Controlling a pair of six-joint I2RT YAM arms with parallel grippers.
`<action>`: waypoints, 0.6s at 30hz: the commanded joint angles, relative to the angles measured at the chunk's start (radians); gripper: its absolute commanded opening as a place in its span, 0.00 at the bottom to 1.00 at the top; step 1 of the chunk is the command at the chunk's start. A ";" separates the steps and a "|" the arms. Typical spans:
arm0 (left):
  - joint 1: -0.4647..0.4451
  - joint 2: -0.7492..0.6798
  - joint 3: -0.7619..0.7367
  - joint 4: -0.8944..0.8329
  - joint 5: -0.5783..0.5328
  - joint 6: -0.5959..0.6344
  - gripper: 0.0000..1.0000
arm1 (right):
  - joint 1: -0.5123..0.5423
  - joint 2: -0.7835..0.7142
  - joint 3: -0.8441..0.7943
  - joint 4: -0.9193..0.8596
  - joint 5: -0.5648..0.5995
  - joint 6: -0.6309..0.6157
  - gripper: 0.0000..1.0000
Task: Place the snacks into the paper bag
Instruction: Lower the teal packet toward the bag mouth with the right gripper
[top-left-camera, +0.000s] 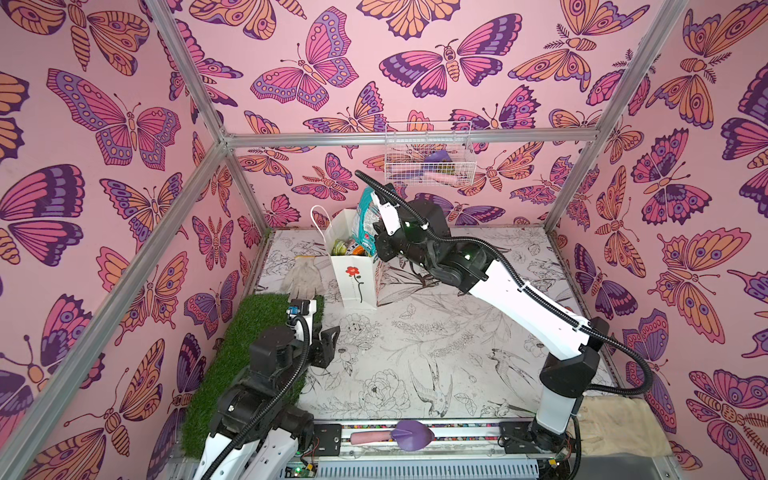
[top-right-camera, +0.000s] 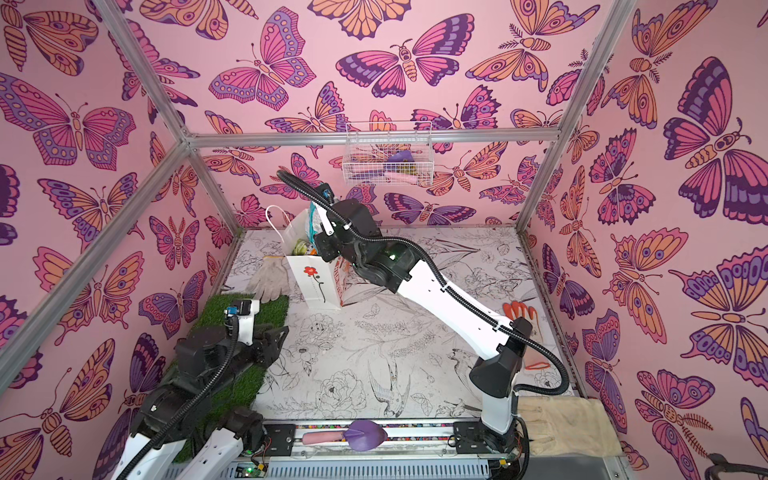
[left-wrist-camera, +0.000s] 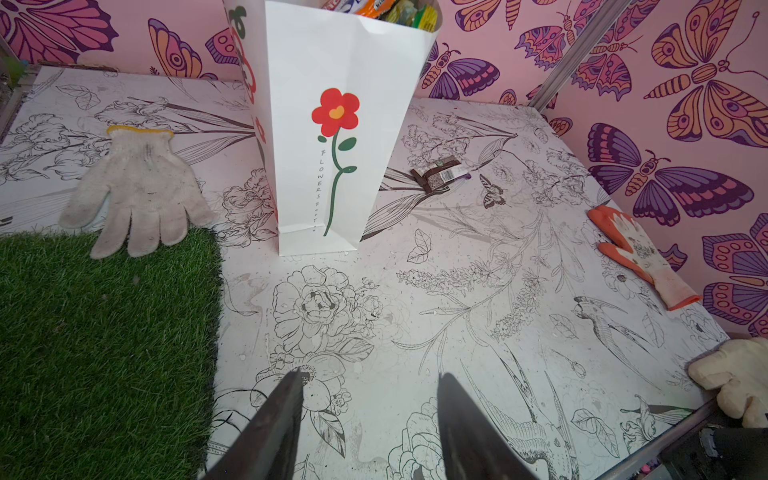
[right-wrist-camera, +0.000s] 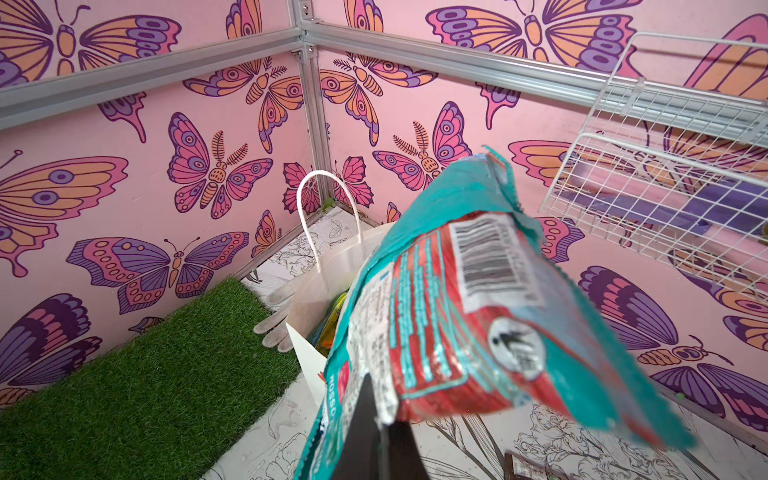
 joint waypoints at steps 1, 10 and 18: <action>-0.005 -0.012 -0.008 -0.008 -0.007 -0.006 0.54 | 0.007 0.011 0.056 0.017 0.013 -0.022 0.00; -0.005 -0.013 -0.009 -0.008 -0.007 -0.006 0.54 | 0.007 0.030 0.079 0.012 0.014 -0.025 0.00; -0.005 -0.013 -0.008 -0.009 -0.009 -0.006 0.54 | 0.009 0.047 0.101 0.009 0.016 -0.029 0.00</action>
